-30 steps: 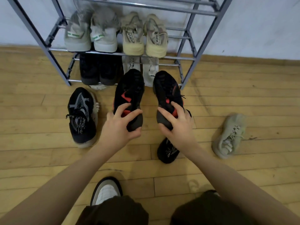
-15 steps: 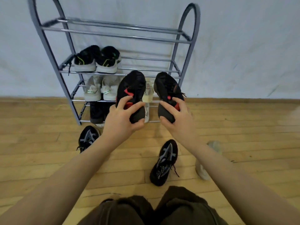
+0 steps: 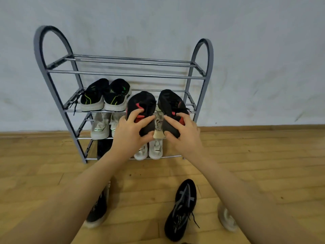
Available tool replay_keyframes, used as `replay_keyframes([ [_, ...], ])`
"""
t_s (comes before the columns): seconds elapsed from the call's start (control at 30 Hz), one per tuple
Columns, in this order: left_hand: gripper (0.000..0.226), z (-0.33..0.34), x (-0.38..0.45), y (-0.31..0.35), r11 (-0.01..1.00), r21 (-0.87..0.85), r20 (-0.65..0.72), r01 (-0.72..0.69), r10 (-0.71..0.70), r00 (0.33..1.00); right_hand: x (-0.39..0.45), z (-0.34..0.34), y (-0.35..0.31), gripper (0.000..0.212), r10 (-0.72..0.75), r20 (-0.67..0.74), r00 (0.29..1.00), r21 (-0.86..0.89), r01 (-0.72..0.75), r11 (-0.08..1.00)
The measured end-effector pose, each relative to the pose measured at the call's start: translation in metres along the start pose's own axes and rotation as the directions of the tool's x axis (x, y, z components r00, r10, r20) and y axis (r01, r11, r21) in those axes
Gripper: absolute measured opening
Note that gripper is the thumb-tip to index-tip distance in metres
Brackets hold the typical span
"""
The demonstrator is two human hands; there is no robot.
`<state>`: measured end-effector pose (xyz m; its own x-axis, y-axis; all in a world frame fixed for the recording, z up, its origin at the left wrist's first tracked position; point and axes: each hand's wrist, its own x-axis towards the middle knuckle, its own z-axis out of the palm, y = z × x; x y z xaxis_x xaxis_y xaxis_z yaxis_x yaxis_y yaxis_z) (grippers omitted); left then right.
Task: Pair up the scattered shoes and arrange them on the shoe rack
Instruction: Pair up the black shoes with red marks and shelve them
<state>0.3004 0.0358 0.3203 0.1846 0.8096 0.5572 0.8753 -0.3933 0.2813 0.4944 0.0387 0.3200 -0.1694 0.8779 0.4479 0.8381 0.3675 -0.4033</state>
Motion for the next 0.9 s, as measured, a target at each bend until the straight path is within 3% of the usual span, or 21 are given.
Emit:
replay_keyframes([
  [0.23,0.053,0.028,0.058,-0.044,1.000,-0.008,0.003,0.009,-0.009,1.000,0.063,0.038,0.023,0.047,0.000,0.033,0.999,-0.013,0.001,1.000],
  [0.5,0.058,0.068,0.111,-0.085,0.996,0.084,0.122,-0.019,0.009,0.993,0.138,0.079,0.041,0.048,-0.008,0.099,0.995,-0.026,0.011,1.000],
  [0.6,0.059,0.081,0.112,-0.088,0.985,0.161,0.176,-0.066,0.037,0.984,0.141,0.093,0.044,0.050,0.010,0.132,0.991,-0.058,-0.002,0.998],
  [0.7,0.064,0.085,0.099,-0.093,0.995,0.103,0.173,-0.005,-0.013,0.985,0.134,0.100,0.043,0.052,0.030,0.111,0.993,-0.046,-0.025,0.999],
  [0.8,0.072,0.080,0.088,-0.095,0.987,0.148,0.169,0.055,-0.081,0.982,0.126,0.099,0.038,0.058,0.065,0.089,0.994,-0.091,-0.056,0.994],
  [0.9,0.061,0.076,0.088,-0.090,0.994,0.097,0.166,0.047,-0.062,0.984,0.122,0.096,0.033,0.063,0.107,0.138,0.985,-0.023,-0.105,0.994],
])
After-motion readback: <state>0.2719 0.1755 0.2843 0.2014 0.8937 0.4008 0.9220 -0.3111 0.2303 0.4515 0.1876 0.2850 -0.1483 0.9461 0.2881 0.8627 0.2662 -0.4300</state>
